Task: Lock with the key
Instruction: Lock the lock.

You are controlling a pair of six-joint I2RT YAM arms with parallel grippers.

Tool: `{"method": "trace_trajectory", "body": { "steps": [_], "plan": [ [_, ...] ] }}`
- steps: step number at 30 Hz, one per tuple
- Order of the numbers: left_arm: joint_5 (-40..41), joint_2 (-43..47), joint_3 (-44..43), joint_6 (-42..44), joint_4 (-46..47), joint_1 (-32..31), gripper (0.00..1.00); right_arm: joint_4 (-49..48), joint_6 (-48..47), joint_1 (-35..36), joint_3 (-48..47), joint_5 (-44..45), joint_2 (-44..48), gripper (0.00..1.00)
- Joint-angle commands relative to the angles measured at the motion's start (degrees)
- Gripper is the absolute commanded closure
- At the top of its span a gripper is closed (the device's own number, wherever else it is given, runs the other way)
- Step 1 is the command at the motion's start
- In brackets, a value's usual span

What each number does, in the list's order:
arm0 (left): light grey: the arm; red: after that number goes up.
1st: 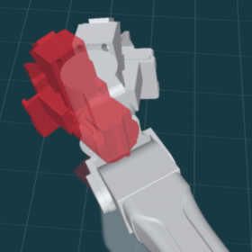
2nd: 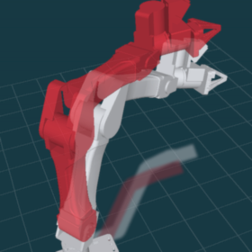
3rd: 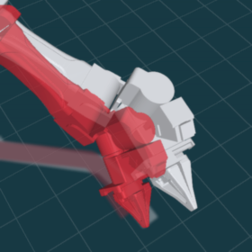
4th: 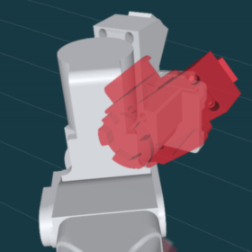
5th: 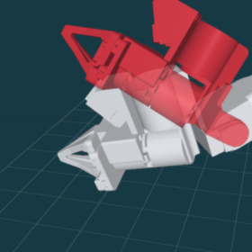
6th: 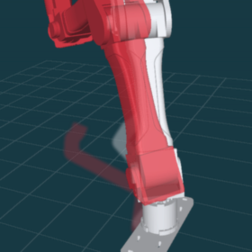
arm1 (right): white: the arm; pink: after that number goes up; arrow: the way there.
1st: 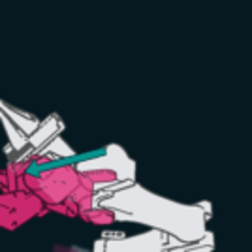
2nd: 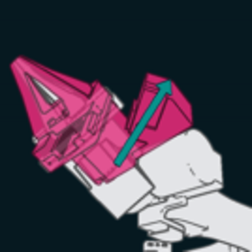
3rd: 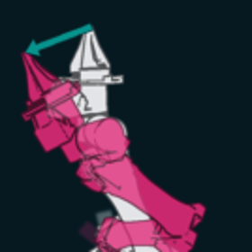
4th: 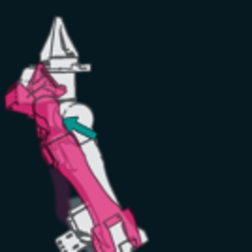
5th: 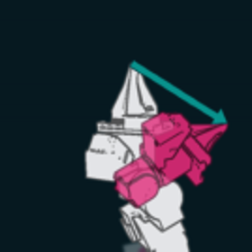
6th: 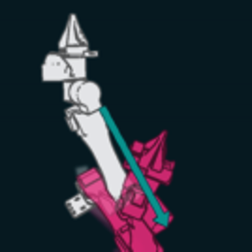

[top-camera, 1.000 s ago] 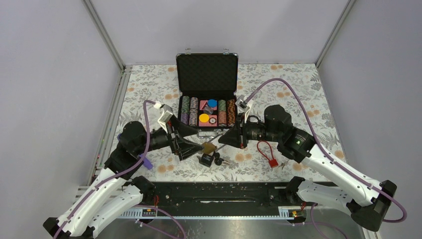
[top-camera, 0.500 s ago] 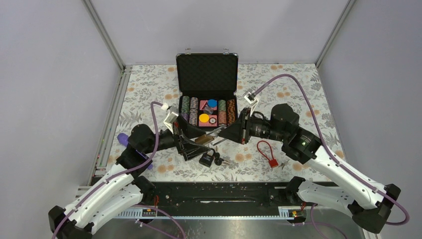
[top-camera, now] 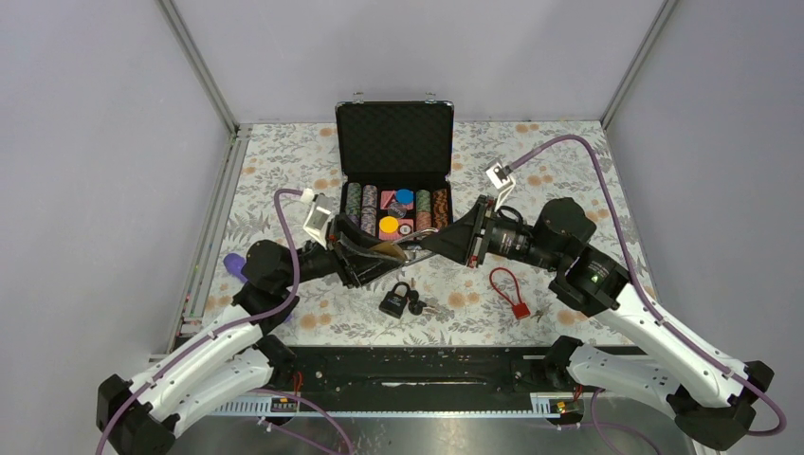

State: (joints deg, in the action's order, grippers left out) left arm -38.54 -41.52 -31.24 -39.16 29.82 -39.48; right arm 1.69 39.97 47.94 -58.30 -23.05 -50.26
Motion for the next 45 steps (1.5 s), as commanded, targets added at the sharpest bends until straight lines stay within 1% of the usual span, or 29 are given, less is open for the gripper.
{"method": "trace_trajectory", "body": {
  "steps": [1, 3, 4, 8, 9, 10, 11, 12, 15, 17, 18, 21, 25, 27, 28, 30, 32, 37, 39, 40, 42, 44, 45],
  "plan": [
    [1.9, -1.28, 0.35, -2.5, 11.55, -0.4, 0.72, -8.41, 2.69, -0.13, -3.86, 1.06, 1.11, 1.0],
    [2.25, -2.28, 0.69, -3.74, 13.74, -0.38, 0.92, -8.18, 2.84, -0.13, -3.85, 0.97, 1.05, 1.0],
    [2.54, -2.73, 0.84, -4.34, 14.51, -0.4, 0.99, -7.87, 2.75, -0.13, -3.79, 0.94, 1.04, 1.0],
    [3.87, -3.21, 0.39, -5.32, 13.71, -0.41, 1.0, -4.34, 0.36, -0.13, -3.75, 2.19, 1.52, 1.0],
    [4.1, -3.08, -0.02, -5.01, 12.18, -0.41, 1.0, -2.86, -1.14, -0.13, -3.68, 2.7, 1.82, 0.94],
    [4.04, -2.85, -0.53, -4.63, 10.43, -0.37, 1.0, -1.08, -2.81, -0.17, -3.55, 2.97, 2.17, 0.86],
    [3.96, -2.6, -1.18, -4.16, 8.39, -0.39, 1.0, 0.87, -4.59, -0.14, -3.24, 2.92, 2.5, 0.75],
    [3.92, -2.25, -1.83, -3.49, 6.08, -0.41, 1.0, 2.19, -7.24, -0.13, -2.83, 2.5, 2.77, 0.59],
    [3.3, -0.91, -4.06, -1.78, 0.24, -0.42, 1.0, 6.68, -12.23, -0.13, -1.91, 0.94, 3.95, 0.32],
    [2.4, -0.09, -5.39, -0.32, -3.95, -0.42, 1.0, 7.63, -14.21, -0.13, -0.55, -0.53, 5.33, 0.23],
    [1.71, 0.26, -6.48, 0.41, -6.74, -0.37, 1.0, 7.96, -15.04, -0.09, 0.03, -1.48, 6.09, 0.21],
    [-0.21, 1.0, -9.06, 2.72, -12.39, -0.4, 1.0, 9.66, -16.5, -0.13, 0.89, -2.89, 7.63, 0.2],
    [-3.01, 1.79, -11.54, 4.34, -16.99, -0.37, 1.0, 11.62, -17.25, -0.13, 1.32, -2.94, 8.25, 0.2],
    [-5.27, 1.84, -12.63, 4.44, -17.79, -0.34, 1.0, 11.51, -17.21, -0.13, 1.29, -2.78, 8.04, 0.22],
    [-6.38, 1.75, -12.96, 4.43, -18.17, -0.33, 1.0, 11.47, -17.2, -0.17, 1.07, -2.88, 7.79, 0.26],
    [-8.09, 1.75, -13.89, 4.52, -19.44, -0.32, 1.0, 11.55, -17.59, -0.13, 0.49, -3.65, 7.14, 0.37],
    [-9.9, 1.44, -14.57, 4.54, -20.23, -0.34, 1.0, 11.55, -17.82, -0.13, 0.03, -4.06, 6.39, 0.43],
    [-11.98, 1.02, -15.43, 4.95, -21.4, -0.35, 1.0, 10.46, -18.91, -0.13, -0.03, -5.55, 5.84, 0.43],
    [-12.33, 1.02, -15.35, 5.02, -21.06, -0.3, 1.0, 9.06, -18.91, -0.15, 0.47, -7.31, 6.17, 0.46],
    [-12.66, 0.89, -15.29, 5.05, -20.71, -0.35, 1.0, 8.67, -18.85, -0.13, 0.61, -8.19, 6.22, 0.51],
    [-12.97, 0.58, -15.25, 4.87, -20.16, -0.36, 1.0, 8.26, -18.69, -0.13, 0.66, -9.37, 6.13, 0.7],
    [-13.76, 0.2, -15.06, 3.88, -19.02, -0.4, 1.0, 8.08, -18.04, -0.14, 0.69, -9.94, 5.83, 0.9],
    [-13.61, 0.1, -14.93, 3.34, -18.6, -0.41, 1.0, 7.6, -17.47, -0.13, 0.84, -10.12, 5.54, 0.96]
  ]
}}
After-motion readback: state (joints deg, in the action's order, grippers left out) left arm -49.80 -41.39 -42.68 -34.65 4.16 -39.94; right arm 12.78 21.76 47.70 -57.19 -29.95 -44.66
